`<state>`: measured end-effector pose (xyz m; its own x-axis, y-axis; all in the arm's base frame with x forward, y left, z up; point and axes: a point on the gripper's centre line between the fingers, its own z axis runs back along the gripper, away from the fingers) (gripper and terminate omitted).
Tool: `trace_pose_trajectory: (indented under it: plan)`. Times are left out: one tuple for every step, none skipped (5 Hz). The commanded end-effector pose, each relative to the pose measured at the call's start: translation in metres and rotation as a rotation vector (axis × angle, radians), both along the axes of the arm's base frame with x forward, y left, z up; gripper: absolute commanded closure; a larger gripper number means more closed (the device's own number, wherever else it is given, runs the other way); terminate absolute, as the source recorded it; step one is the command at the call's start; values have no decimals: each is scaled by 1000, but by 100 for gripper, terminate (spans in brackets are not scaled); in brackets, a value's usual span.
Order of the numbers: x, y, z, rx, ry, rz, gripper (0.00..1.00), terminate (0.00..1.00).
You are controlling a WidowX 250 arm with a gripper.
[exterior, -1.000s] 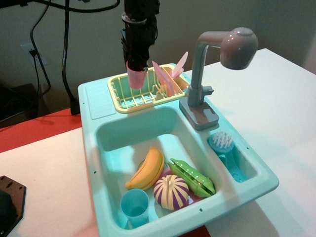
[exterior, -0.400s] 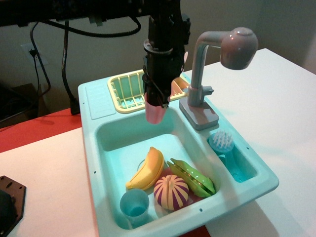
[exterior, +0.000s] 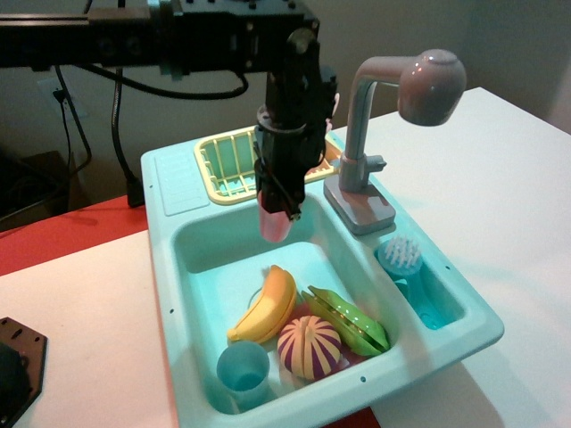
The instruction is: Put cup from drying rack to sink
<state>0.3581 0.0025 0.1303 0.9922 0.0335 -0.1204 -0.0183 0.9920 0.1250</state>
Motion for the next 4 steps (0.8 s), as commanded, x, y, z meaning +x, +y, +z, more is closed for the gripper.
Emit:
trace_pose_trajectory:
  plan:
    - [-6,4,22,8,-99,48,100,0]
    - [-8,4,18,2,-87,53,100,0]
    - [-10,-2,17,-16,-81,64,100,0]
    - [-13,-2,14,-17,-75,79,100,100]
